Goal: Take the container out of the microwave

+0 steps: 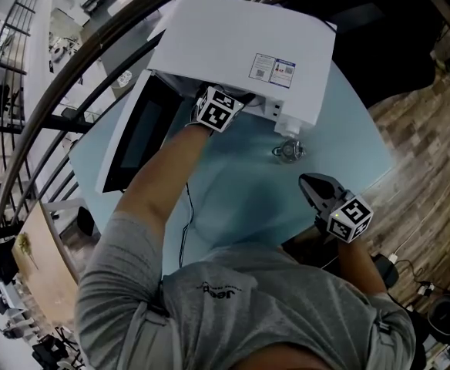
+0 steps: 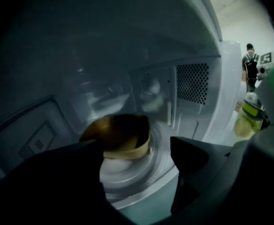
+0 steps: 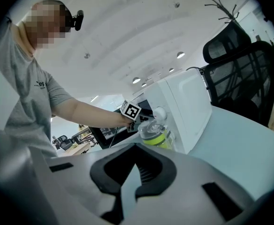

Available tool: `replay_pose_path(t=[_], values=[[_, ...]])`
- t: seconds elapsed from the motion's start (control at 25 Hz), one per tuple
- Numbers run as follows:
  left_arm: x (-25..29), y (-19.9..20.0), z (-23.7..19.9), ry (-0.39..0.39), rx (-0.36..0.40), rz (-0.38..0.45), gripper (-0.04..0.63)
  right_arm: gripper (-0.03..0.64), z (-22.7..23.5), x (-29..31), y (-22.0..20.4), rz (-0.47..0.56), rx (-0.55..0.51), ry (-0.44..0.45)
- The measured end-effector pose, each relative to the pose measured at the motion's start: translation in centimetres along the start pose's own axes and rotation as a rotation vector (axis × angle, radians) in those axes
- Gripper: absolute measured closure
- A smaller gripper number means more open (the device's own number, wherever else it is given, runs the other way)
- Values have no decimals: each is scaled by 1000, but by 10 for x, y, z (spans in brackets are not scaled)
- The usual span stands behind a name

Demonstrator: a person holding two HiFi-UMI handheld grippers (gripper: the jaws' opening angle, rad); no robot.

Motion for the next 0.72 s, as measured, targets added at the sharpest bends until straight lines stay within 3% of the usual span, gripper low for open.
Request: replay_pose_path(t=[0.16, 0.32, 0.36, 0.4, 0.44, 0.56, 0.72], values=[[11, -19, -3, 24, 18, -90, 155, 598, 1, 0, -1, -1, 2, -1], [15, -25, -11, 51, 8, -126, 171, 598, 3, -2, -5, -4, 5, -7], [14, -24, -13, 62, 4, -126, 236, 598, 3, -3, -5, -4, 5, -7], [13, -23, -15, 78, 0, -121, 370, 598, 3, -3, -4, -3, 5, -6], [12, -22, -17, 90, -3, -116, 463, 598, 3, -4, -4, -2, 5, -5], [12, -21, -19, 103, -15, -109, 523, 598, 2, -5, -5, -3, 6, -7], [8, -18, -14, 89, -19, -89, 523, 598, 2, -5, -6, -3, 9, -8]])
Point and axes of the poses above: the fingertips, and each gripper's own axes: x forward along the fingers, z to its right, y out of its top, the point moved 1 cm from there along -x, backward along the fingers, and after that the axes turned 10 degrees about -x, right-handed, at the moved point
